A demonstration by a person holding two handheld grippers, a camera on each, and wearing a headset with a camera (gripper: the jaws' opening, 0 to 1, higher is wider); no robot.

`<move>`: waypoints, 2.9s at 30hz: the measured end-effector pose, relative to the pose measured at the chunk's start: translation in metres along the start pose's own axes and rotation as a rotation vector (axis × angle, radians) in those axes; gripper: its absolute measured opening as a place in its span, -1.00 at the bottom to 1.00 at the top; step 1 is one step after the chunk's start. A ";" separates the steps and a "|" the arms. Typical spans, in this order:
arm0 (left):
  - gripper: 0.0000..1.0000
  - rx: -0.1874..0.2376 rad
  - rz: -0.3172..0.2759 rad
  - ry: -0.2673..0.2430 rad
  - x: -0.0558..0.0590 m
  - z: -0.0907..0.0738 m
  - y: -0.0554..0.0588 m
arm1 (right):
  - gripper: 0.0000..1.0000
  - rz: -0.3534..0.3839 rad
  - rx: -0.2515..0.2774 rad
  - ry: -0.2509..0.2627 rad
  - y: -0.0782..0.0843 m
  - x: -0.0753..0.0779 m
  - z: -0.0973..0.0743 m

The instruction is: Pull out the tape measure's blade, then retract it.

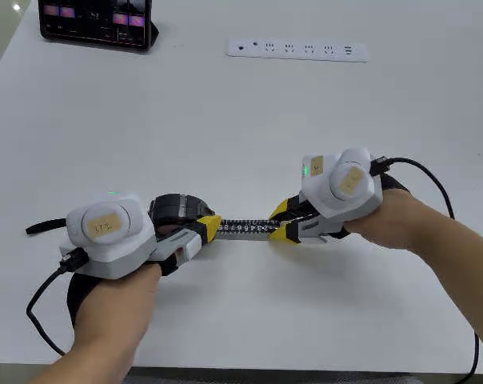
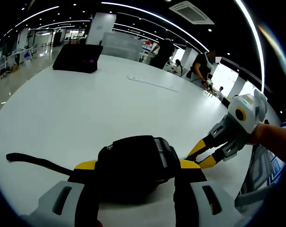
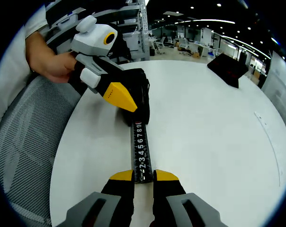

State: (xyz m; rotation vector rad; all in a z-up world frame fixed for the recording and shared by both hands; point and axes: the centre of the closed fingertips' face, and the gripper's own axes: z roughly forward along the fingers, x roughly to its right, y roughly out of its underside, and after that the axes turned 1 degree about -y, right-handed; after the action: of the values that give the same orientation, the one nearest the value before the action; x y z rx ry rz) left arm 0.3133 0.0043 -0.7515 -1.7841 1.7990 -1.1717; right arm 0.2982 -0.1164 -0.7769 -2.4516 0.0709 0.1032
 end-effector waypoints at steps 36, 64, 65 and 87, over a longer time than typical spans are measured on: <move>0.17 0.006 -0.033 0.020 0.000 -0.001 -0.001 | -0.78 0.017 0.046 -0.043 -0.030 -0.002 0.023; 0.16 0.003 -0.054 0.032 -0.002 -0.001 -0.002 | -0.80 0.053 0.093 -0.059 -0.046 -0.003 0.032; 0.16 0.002 -0.055 0.033 -0.002 -0.001 -0.002 | -0.80 0.053 0.094 -0.058 -0.047 -0.003 0.032; 0.16 0.001 -0.064 0.032 -0.005 0.000 -0.003 | -0.81 0.059 0.112 -0.055 -0.056 -0.001 0.040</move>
State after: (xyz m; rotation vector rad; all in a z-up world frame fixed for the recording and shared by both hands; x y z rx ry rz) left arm 0.3156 0.0090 -0.7510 -1.8454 1.7708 -1.2311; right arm 0.2989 -0.0474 -0.7720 -2.3334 0.1214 0.1867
